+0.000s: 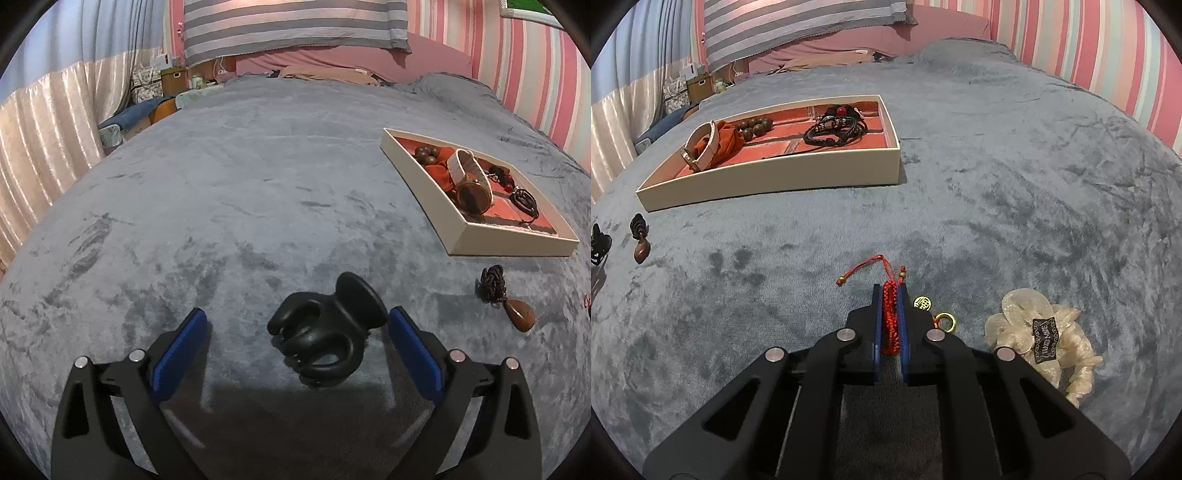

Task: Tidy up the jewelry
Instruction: 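Grasp the red string charm with the right tool while the left tool grasps the black hair claw, then carry the charm and hair claw into the tray and open both tools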

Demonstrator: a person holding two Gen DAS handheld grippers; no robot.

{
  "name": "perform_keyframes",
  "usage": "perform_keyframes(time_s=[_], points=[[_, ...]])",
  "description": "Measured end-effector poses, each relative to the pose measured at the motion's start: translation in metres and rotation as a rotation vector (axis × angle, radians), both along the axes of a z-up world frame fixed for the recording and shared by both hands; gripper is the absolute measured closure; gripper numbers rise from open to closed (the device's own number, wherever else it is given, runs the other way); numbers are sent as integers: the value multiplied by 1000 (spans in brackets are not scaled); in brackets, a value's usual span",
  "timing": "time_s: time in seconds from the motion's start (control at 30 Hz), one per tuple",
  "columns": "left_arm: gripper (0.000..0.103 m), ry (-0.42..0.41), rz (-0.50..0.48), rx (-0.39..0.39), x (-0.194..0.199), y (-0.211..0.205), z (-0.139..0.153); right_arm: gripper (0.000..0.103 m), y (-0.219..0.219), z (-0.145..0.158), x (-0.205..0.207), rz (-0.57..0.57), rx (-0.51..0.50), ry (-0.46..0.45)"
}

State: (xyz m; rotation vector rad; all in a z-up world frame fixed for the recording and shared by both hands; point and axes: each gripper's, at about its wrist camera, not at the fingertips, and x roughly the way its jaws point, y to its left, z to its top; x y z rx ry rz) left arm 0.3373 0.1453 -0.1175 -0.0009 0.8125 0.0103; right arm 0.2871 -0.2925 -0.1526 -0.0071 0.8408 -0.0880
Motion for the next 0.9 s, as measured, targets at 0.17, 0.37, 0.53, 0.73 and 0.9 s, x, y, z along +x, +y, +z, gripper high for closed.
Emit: perform_keyframes(time_s=[0.17, 0.37, 0.53, 0.73, 0.9], points=[[34, 21, -16, -17, 3, -2, -5, 95, 0, 0, 0, 0, 0, -2], [51, 10, -20, -32, 1, -3, -3, 97, 2, 4, -1, 9, 1, -10], [51, 2, 5, -39, -2, -1, 4, 97, 2, 11, 0, 25, 19, -31], [51, -36, -15, -61, -4, -21, 31, 97, 6, 31, 11, 54, 21, -81], [51, -80, -69, -79, 8, -60, 59, 97, 7, 55, 30, 72, 29, -131]])
